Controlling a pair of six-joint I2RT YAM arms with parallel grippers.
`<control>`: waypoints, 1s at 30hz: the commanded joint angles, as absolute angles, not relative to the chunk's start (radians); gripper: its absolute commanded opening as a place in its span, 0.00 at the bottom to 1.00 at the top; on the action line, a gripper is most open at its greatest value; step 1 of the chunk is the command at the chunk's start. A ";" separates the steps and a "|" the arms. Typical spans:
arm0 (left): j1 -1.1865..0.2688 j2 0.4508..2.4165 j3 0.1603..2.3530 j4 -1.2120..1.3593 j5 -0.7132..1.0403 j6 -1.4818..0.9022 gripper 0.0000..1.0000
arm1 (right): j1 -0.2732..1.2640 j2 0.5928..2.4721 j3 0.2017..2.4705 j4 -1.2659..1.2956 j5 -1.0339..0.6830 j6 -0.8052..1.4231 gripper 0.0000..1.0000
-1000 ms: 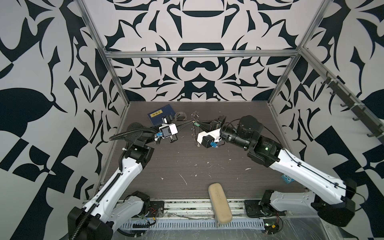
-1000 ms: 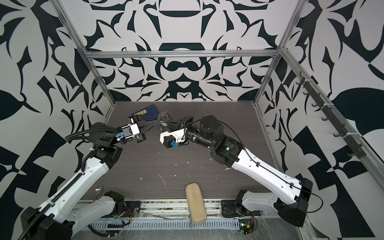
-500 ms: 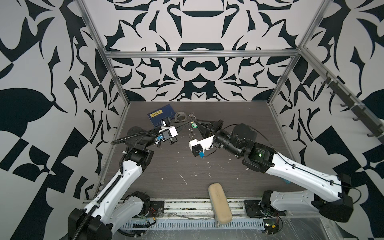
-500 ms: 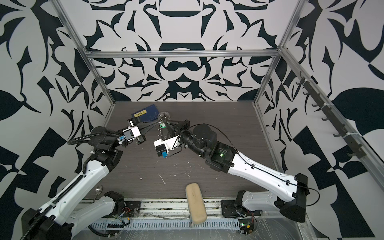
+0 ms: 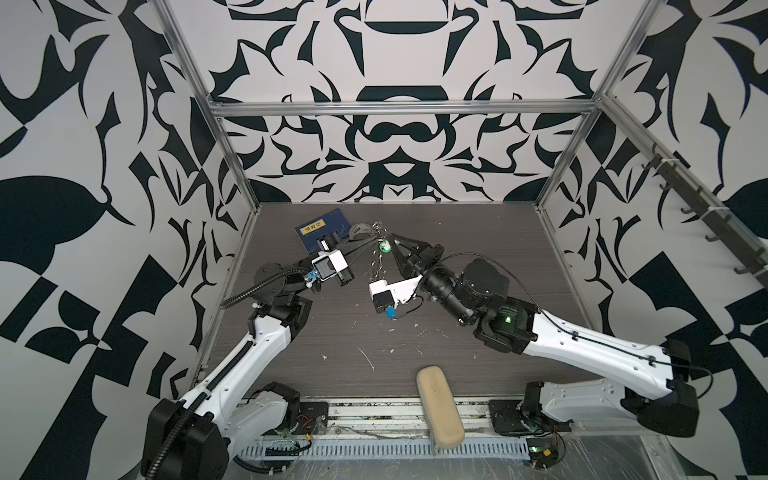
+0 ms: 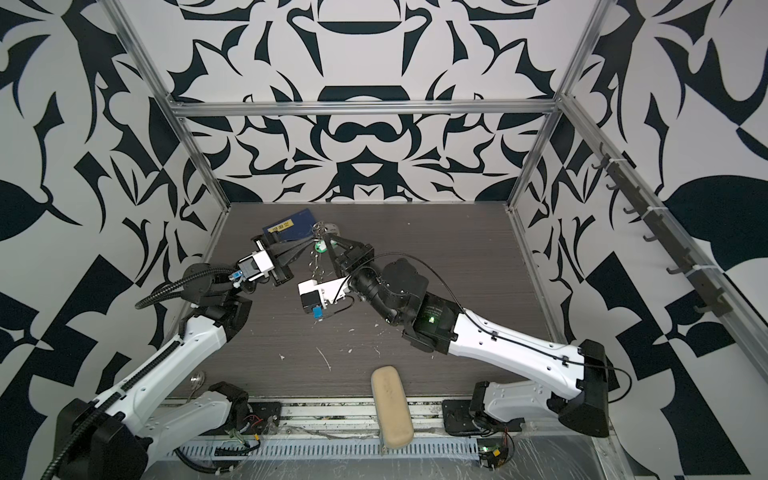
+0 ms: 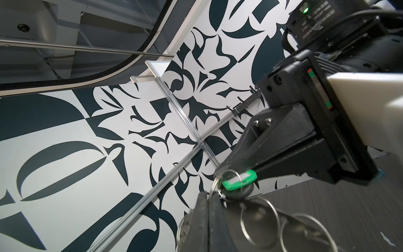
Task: Remove the keys from the keyring
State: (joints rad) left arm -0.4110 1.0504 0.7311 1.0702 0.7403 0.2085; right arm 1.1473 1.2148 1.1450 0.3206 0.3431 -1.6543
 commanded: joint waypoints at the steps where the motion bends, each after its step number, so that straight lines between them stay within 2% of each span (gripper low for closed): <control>1: -0.414 1.055 0.749 1.217 0.644 0.133 0.00 | 1.196 1.209 1.105 0.204 0.237 -1.637 0.00; 19: -0.415 1.079 0.739 1.389 0.574 0.006 0.00 | 1.187 1.196 1.109 0.225 0.228 -1.520 0.00; 26: -0.414 1.078 0.747 1.353 0.560 0.010 0.00 | 1.185 1.209 1.118 0.200 0.228 -1.547 0.00; 30: -0.415 1.063 0.765 1.248 0.556 0.042 0.00 | 1.188 1.239 1.139 0.161 0.224 -1.611 0.00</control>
State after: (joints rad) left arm -0.4213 1.0863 0.7284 1.2541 0.7116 0.0448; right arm 1.1606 1.1938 1.1435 0.3401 0.3107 -1.5612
